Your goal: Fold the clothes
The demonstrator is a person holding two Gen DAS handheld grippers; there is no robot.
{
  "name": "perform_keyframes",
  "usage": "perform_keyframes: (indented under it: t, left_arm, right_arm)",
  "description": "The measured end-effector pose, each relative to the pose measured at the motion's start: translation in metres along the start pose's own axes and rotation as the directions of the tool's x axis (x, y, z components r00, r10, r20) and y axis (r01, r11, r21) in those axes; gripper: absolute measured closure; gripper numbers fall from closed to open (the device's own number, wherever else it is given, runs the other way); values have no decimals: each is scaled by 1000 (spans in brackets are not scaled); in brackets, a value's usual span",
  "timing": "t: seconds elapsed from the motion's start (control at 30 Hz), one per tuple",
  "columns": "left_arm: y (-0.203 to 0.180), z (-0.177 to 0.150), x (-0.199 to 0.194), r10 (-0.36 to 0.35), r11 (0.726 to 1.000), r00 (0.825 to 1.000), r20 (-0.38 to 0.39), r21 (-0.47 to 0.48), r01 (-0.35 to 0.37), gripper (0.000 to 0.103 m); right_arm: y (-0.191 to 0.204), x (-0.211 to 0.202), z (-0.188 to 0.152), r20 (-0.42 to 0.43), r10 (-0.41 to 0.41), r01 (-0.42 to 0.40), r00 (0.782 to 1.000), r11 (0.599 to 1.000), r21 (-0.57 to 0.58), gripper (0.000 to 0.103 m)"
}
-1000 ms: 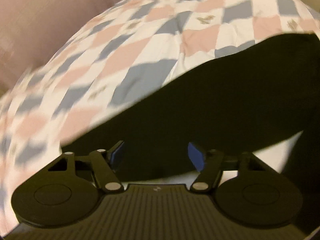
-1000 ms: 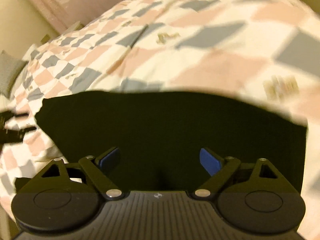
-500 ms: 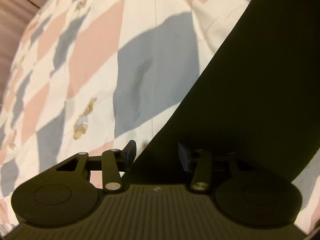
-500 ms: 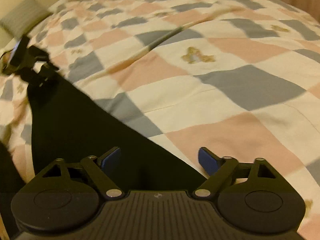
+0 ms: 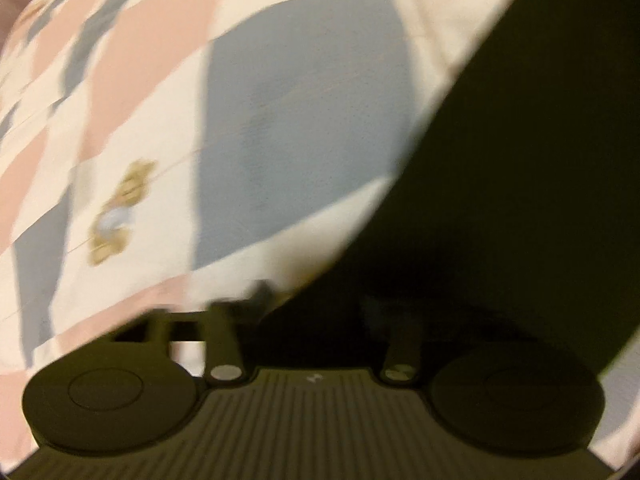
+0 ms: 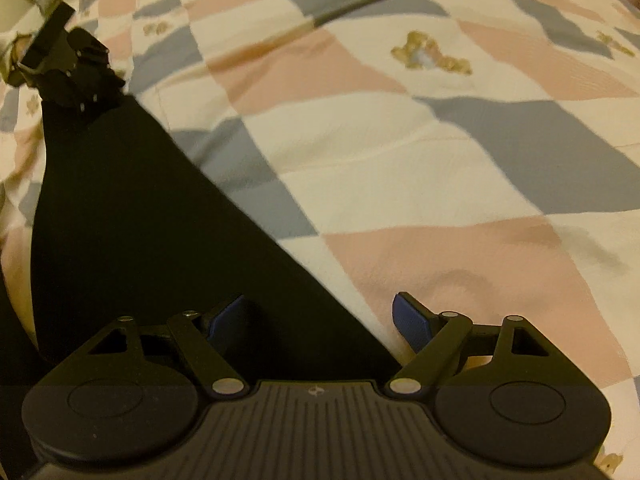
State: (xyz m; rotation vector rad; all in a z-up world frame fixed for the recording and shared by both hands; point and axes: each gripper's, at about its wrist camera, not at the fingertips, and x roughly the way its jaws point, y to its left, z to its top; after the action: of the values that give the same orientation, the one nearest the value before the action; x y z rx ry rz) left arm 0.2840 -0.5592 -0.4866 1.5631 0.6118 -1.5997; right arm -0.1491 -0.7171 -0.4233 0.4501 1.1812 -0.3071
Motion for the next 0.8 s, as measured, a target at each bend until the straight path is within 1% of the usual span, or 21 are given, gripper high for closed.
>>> perform_keyframes:
  t: [0.03,0.07,0.1,0.13,0.2,0.27,0.33,0.37,0.43,0.5,0.57,0.6,0.63,0.67,0.7,0.73,0.77,0.8]
  left_arm:
    - [-7,-1,-1,23,999,1000,2,34,-23,95]
    - [-13,-3,-2,48,997,999,6,62,-48,99]
    - [-18,-5,-5,73,994,997,12,78,-74,100]
    - [-22,-7,-9,96,992,995,22,84,-97,101]
    - [-28,-16,-24,145,987,988,54,59,-148,101]
    - [-35,-30,-49,208,978,973,100,6,-209,101]
    - [-47,-52,-85,266,962,953,147,-98,-254,101]
    - [-53,-64,-103,296,950,940,168,-152,-272,101]
    - [-75,-89,-142,339,925,920,197,-246,-288,100]
    - [-116,-118,-182,389,895,900,195,-312,-319,99]
    - [-162,-142,-210,409,865,897,167,-384,-323,99]
    - [-189,-155,-220,408,852,901,150,-418,-316,99]
    - [-216,-169,-228,404,837,905,132,-452,-308,99]
    - [-243,-174,-237,390,824,914,109,-483,-294,99]
    - [-263,-185,-241,363,814,928,82,-513,-273,99]
    - [-284,-198,-236,325,800,945,45,-546,-249,99]
    - [-304,-210,-231,291,786,957,11,-572,-233,99]
    - [-325,-221,-227,257,772,966,-22,-597,-219,99]
  right_arm:
    - [1,3,-1,-18,-4,4,1000,1000,-8,73]
    - [4,4,-1,-35,-27,26,999,999,-21,87]
    - [9,1,-3,-32,-48,46,998,998,-37,99]
    - [15,-3,-4,-25,-71,70,997,996,-55,99]
    - [35,-20,-12,29,-150,152,988,984,-92,99]
    - [59,-42,-23,96,-230,240,969,963,-119,99]
    - [96,-69,-44,174,-315,340,933,930,-139,101]
    - [116,-82,-56,211,-355,389,911,909,-148,101]
    - [156,-109,-80,282,-428,482,859,861,-160,101]
    - [200,-127,-110,318,-477,544,819,823,-165,102]
    - [243,-140,-145,324,-513,577,795,804,-144,102]
    - [264,-145,-162,323,-529,590,785,797,-129,102]
    - [281,-146,-179,306,-536,586,787,805,-97,102]
    - [298,-146,-196,284,-540,579,792,813,-67,102]
    - [311,-140,-213,242,-536,561,809,827,-44,102]
    - [324,-133,-231,200,-529,543,825,840,-19,102]
    - [337,-125,-248,154,-518,525,841,851,2,101]
    - [346,-110,-266,89,-503,504,860,864,5,97]
